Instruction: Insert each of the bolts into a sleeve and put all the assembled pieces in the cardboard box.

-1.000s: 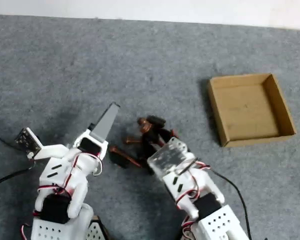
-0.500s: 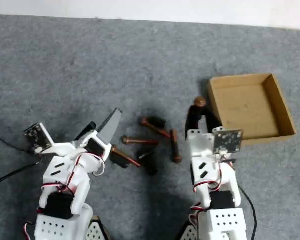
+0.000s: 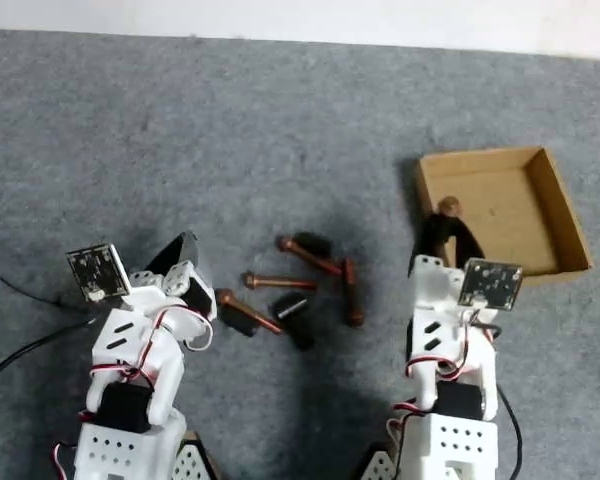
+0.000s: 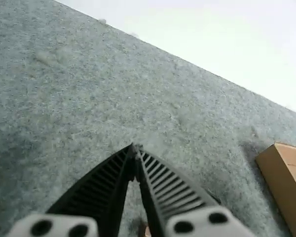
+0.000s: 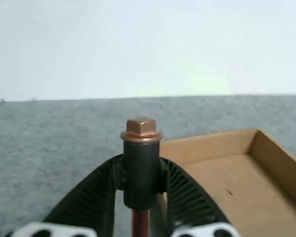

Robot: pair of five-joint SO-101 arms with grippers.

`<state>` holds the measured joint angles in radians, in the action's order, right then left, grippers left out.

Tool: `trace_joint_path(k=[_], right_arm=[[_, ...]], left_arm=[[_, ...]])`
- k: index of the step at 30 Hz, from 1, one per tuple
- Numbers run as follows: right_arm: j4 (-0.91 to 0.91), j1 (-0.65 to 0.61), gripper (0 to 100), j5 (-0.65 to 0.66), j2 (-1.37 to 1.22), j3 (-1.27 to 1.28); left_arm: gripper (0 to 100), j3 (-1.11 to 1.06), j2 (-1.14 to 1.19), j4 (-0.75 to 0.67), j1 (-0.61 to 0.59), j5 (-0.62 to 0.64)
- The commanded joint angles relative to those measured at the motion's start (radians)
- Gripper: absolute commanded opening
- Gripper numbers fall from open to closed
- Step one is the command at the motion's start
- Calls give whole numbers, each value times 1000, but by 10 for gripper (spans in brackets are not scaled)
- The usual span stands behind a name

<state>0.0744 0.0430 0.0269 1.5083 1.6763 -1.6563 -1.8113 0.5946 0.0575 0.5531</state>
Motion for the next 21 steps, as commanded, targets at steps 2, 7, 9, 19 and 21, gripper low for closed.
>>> trace_joint_path(k=[2,7,9,19,21], right_arm=[[2,53,5,-12,15,154],[-39,82,5,-12,15,154],[-58,81,5,-11,13,140],[-62,81,5,-14,-564,-311],[-62,87,5,-41,-768,-452]], left_arm=[[7,-16,-10,-31,-7,-6],[8,-25,-10,-31,-2,-5],[10,-25,-10,-31,-2,-5],[10,-27,-10,-32,-2,-5],[10,-38,-10,-40,-2,-5]])
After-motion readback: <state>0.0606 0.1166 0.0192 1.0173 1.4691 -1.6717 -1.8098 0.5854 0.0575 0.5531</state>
